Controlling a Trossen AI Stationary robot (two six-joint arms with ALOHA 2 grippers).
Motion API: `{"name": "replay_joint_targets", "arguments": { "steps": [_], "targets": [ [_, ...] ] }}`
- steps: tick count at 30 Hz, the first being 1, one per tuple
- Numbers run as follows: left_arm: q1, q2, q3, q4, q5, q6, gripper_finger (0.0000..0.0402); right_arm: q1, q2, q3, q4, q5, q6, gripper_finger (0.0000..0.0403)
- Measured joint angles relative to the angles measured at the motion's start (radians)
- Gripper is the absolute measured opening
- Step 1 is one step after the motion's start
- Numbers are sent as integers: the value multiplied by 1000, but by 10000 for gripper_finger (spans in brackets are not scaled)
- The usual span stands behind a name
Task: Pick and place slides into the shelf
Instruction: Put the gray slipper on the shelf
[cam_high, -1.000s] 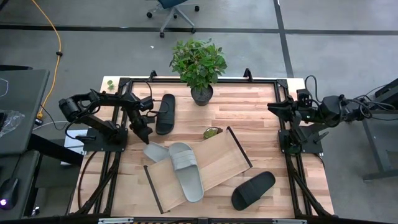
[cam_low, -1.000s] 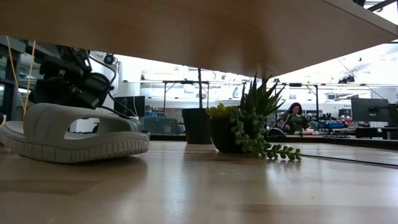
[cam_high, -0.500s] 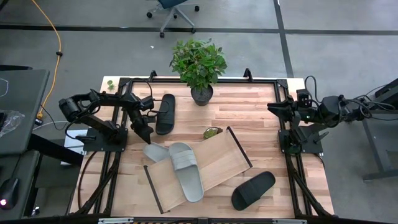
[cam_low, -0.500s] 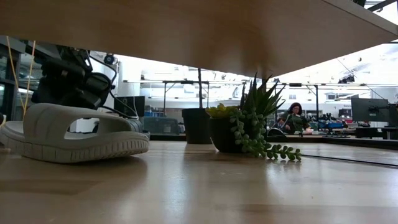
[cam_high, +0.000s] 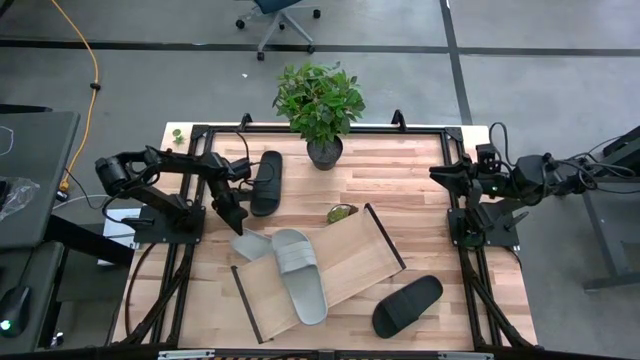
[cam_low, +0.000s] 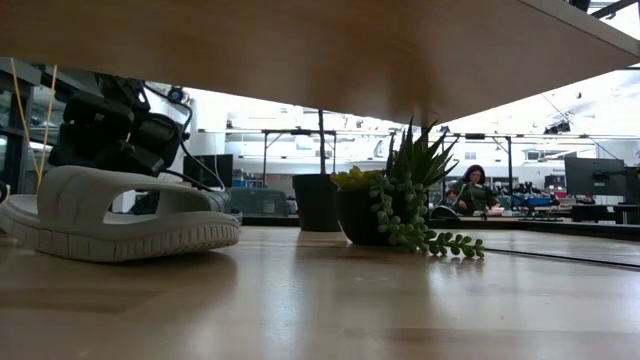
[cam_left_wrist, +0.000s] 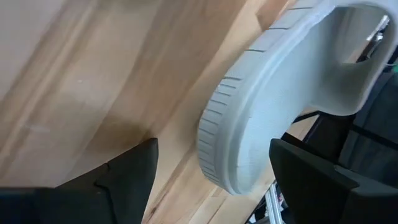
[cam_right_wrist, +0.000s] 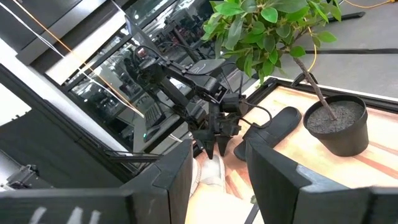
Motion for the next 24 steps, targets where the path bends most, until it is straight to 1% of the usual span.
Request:
{"name": "replay_joint_targets", "arguments": {
  "steps": [15,18,24],
  "targets": [
    [1,0,0,-4,-10,-33,292,0,0,0,-21,-3,0,141],
    [1,0,0,-4,-10,-33,273,0,0,0,-25,-2,0,141],
    [1,0,0,-1,-15,-33,215,0,0,0,-35,7,0,141]
  ]
}}
